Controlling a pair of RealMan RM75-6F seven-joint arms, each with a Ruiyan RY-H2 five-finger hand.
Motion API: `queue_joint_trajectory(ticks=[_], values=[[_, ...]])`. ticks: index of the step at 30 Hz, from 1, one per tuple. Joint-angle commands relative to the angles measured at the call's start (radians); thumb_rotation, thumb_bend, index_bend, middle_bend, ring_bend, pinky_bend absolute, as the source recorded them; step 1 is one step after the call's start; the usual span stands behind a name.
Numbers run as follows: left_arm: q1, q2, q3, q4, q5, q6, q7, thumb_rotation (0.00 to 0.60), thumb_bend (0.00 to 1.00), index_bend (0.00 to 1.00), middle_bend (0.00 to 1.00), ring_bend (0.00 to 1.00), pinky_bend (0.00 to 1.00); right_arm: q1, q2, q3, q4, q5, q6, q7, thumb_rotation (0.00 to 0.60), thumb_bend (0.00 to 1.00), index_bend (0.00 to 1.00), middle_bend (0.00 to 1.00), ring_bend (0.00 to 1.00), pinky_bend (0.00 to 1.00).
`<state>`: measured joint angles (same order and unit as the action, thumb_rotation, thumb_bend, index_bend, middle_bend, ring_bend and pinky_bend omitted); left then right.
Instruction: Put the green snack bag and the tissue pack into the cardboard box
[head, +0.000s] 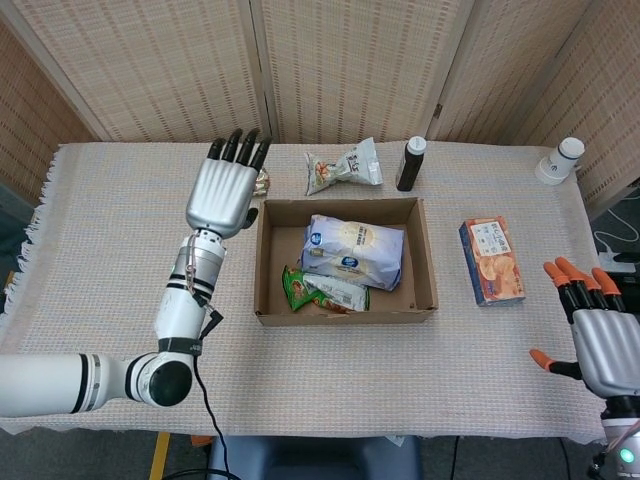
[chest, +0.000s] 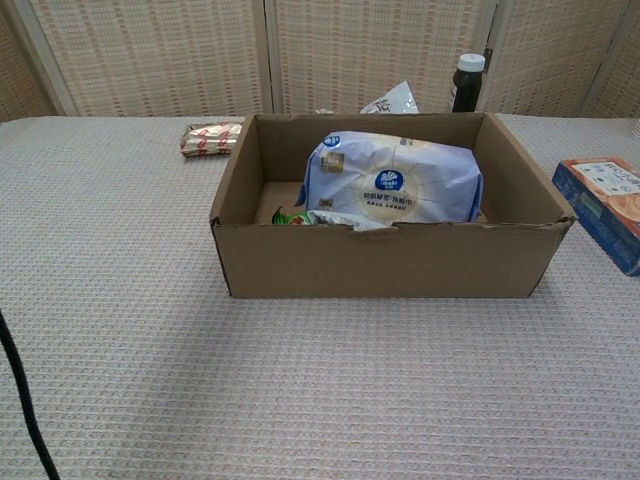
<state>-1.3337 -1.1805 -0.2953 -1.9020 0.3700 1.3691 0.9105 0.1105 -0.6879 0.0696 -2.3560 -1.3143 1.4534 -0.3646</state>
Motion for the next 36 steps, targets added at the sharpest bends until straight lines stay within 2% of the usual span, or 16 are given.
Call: queue_joint_trajectory(ticks=[1, 5, 8, 12, 16, 18, 30, 36], values=[[0.202, 0.107, 0.152, -0.123, 0.293, 0.148, -0.107, 0.6, 0.22, 0.02, 0.03, 0.0, 0.17, 0.0, -0.002, -0.003, 0.0, -0.009, -0.006, 0.008, 0.6, 0.0, 0.07, 0.01, 0.0, 0.0], [0.36, 0.202, 0.249, -0.198, 0.439, 0.196, -0.222, 0.6, 0.22, 0.05, 0.03, 0.0, 0.2, -0.002, -0.003, -0.009, 0.0, -0.025, -0.008, 0.006, 0.6, 0.0, 0.07, 0.01, 0.0, 0.0], [0.48, 0.247, 0.323, -0.189, 0.574, 0.217, -0.339, 0.6, 0.22, 0.05, 0.05, 0.0, 0.2, -0.003, -0.009, -0.014, 0.0, -0.036, -0.012, 0.0, 0.6, 0.0, 0.07, 0.01, 0.0, 0.0], [0.635, 0.252, 0.427, -0.124, 0.768, 0.271, -0.443, 0.6, 0.22, 0.05, 0.06, 0.01, 0.18, -0.004, -0.022, -0.023, 0.0, -0.06, -0.017, -0.016, 0.6, 0.0, 0.07, 0.01, 0.0, 0.0], [0.764, 0.213, 0.483, -0.037, 0.88, 0.339, -0.489, 0.6, 0.23, 0.06, 0.09, 0.04, 0.2, -0.012, -0.036, -0.034, 0.0, -0.086, -0.012, -0.039, 0.6, 0.0, 0.07, 0.01, 0.0, 0.0], [0.818, 0.197, 0.489, -0.003, 0.904, 0.362, -0.52, 0.6, 0.23, 0.07, 0.11, 0.07, 0.22, -0.017, -0.042, -0.04, 0.0, -0.104, -0.01, -0.04, 0.6, 0.0, 0.07, 0.01, 0.0, 0.0], [1.039, 0.18, 0.516, 0.149, 1.047, 0.428, -0.664, 0.6, 0.23, 0.11, 0.14, 0.07, 0.19, -0.034, -0.038, -0.067, 0.0, -0.19, -0.02, -0.007, 0.6, 0.0, 0.07, 0.01, 0.0, 0.0], [1.086, 0.146, 0.49, 0.236, 1.074, 0.399, -0.739, 0.6, 0.22, 0.13, 0.16, 0.08, 0.19, -0.03, -0.048, -0.059, 0.0, -0.185, -0.021, -0.021, 0.6, 0.0, 0.07, 0.01, 0.0, 0.0]])
